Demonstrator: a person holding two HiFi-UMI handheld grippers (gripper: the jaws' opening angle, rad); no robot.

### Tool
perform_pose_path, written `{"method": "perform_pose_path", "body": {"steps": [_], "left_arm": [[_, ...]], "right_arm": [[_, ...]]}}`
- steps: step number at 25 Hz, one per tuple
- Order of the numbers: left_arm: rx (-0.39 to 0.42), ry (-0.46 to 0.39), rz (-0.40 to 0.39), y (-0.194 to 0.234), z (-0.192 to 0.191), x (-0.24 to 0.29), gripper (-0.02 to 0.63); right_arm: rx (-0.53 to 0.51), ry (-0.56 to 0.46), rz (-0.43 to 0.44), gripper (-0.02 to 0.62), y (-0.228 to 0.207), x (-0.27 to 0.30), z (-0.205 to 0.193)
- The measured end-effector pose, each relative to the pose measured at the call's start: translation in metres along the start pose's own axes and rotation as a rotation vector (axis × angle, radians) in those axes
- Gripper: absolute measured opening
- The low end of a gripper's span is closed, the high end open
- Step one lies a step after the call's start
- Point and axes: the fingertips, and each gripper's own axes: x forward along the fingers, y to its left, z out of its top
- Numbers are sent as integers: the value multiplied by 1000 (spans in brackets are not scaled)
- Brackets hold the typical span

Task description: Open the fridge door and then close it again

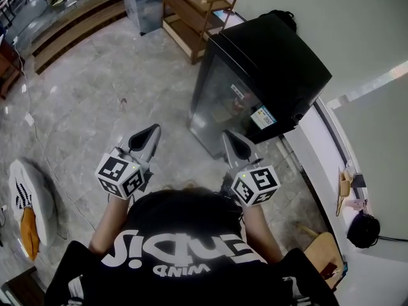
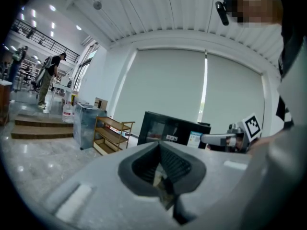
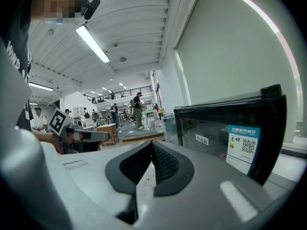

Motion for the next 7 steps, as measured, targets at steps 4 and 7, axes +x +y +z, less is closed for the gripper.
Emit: {"method": "perform_pose_path", "body": {"steps": [4,7], "left_arm": [[-6,7,-9,-2,-2,1,1],[-8,10,-16,-5,-3,2,0]], "right_arm": [[9,2,-1,-3,-1,0,0],[6,3,-1,-3,-2,-1,0]]}}
